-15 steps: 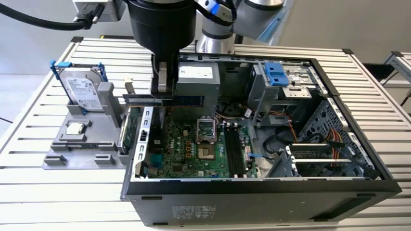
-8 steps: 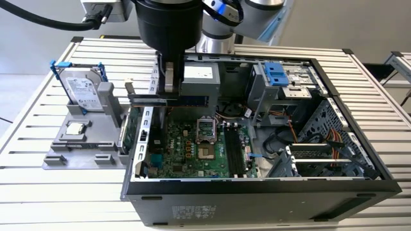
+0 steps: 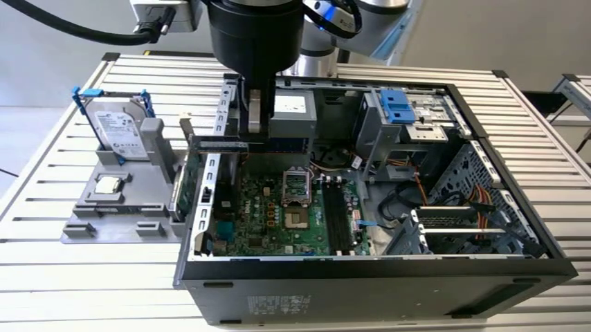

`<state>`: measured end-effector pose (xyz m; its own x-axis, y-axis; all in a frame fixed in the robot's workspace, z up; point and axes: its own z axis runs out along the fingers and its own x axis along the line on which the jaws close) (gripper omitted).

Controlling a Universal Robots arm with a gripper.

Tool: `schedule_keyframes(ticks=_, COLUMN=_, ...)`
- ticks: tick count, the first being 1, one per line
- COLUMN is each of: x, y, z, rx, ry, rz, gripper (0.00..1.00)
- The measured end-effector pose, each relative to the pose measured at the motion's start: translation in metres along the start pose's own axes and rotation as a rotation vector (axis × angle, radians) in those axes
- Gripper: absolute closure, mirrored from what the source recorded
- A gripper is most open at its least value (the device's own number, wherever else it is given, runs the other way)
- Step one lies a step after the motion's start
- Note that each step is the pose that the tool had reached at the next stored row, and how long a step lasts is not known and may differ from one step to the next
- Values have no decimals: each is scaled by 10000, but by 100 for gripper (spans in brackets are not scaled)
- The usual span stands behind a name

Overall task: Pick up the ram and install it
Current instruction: 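Pick up the ram and move it above insertion slot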

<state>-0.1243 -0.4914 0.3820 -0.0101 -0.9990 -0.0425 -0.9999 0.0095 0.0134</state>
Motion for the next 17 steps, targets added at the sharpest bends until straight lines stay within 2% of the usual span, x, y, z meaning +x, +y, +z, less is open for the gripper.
schedule_keyframes(ticks=17, x=-3, y=-211, z=-3, rx=0, ry=0, rz=0, gripper=100)
